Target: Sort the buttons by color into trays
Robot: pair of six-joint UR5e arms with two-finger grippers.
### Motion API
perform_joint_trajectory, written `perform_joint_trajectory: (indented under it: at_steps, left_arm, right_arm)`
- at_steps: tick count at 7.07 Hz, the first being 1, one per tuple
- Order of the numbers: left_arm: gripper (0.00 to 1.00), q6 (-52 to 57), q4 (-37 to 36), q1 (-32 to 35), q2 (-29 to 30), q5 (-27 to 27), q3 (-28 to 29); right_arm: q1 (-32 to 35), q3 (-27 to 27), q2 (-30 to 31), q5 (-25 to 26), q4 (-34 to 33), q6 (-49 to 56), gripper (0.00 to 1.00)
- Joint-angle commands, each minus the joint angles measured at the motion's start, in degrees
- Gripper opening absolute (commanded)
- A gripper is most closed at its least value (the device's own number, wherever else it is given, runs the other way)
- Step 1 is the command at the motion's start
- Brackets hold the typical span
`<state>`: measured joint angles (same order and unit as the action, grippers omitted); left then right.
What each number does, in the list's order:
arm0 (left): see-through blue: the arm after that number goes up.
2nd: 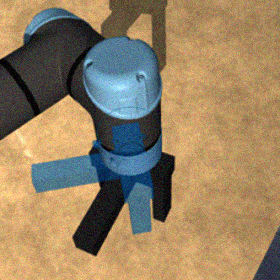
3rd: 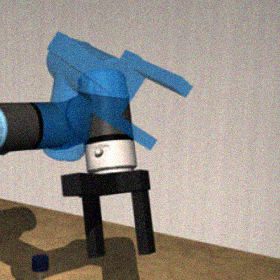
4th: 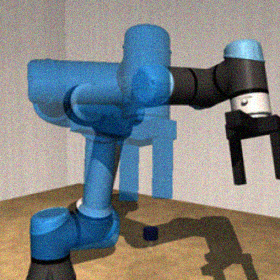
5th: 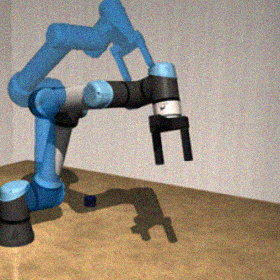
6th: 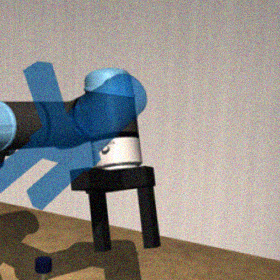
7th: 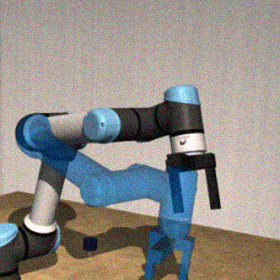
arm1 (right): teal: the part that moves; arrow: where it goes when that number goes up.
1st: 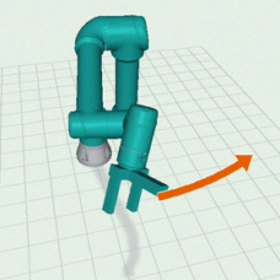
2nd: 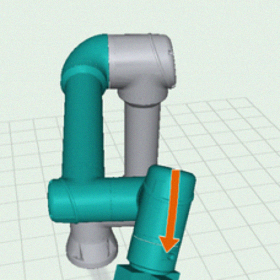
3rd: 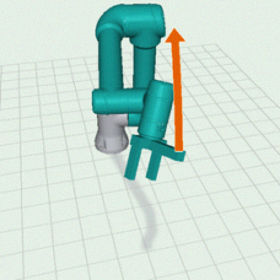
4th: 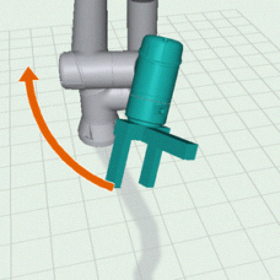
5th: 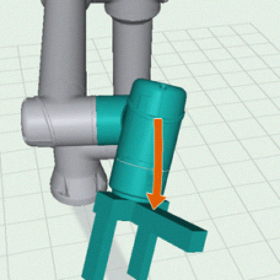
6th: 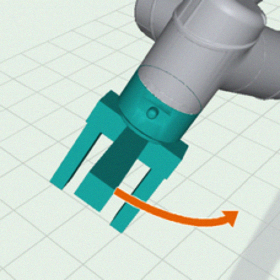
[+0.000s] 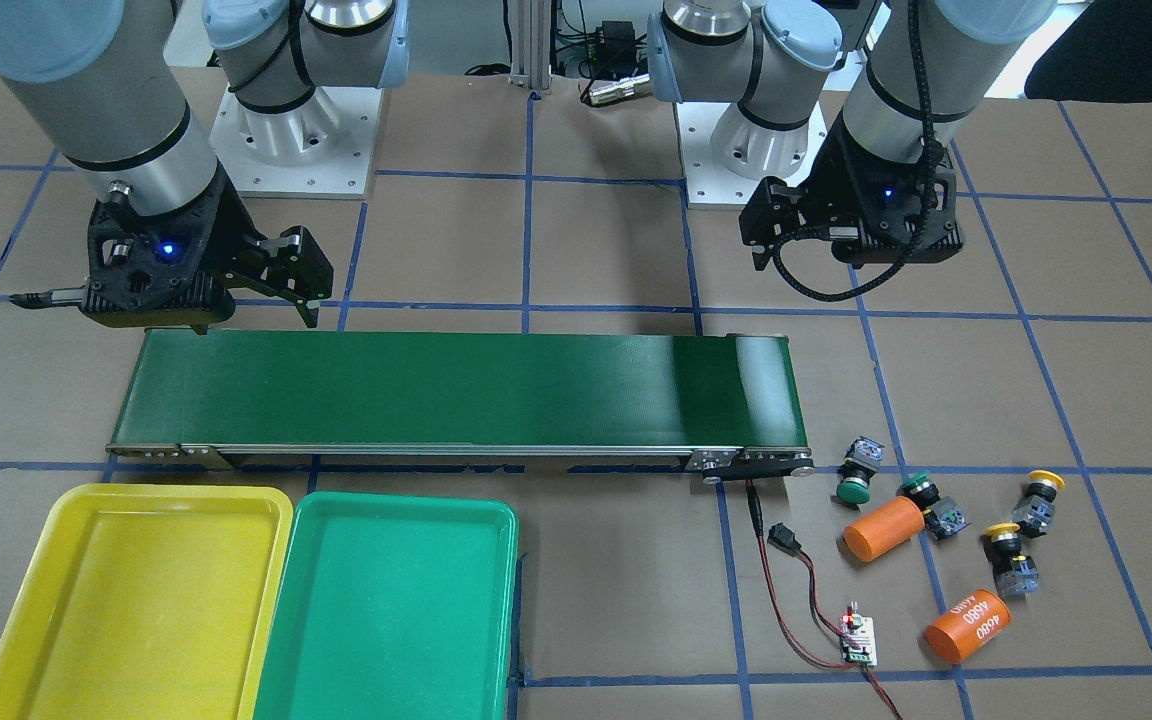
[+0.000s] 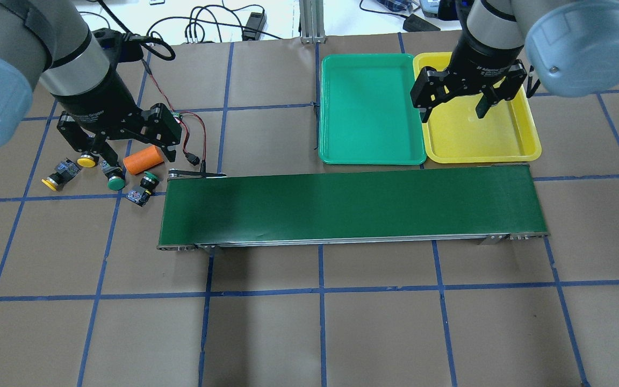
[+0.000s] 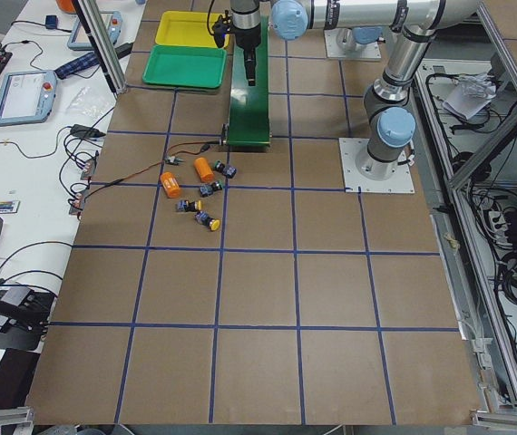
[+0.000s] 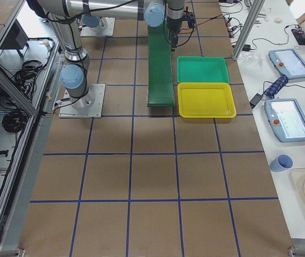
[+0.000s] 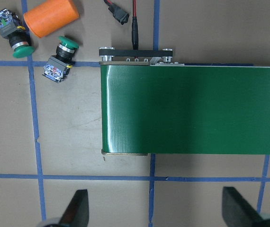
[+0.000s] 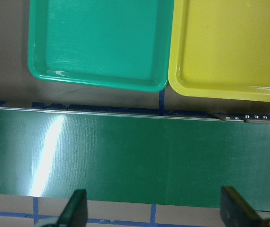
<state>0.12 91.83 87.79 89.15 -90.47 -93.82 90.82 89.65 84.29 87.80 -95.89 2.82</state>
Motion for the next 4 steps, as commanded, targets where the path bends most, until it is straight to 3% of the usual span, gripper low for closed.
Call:
perform_joint_trajectory:
  at_steps: [1,4]
  left_arm:
    - [1.0,-0.2,-0.07,0.01,-0.2,-0.14,0.04]
    - [1.0,-0.21,-0.07,0.01,-0.55,-0.05,-0.04]
  right_arm:
    - [-0.03,0.0,0.0,0.0,0.0,-0.01,1.0]
    - [-0.03,0.0,0.0,0.0,0.0,-0.01,1.0]
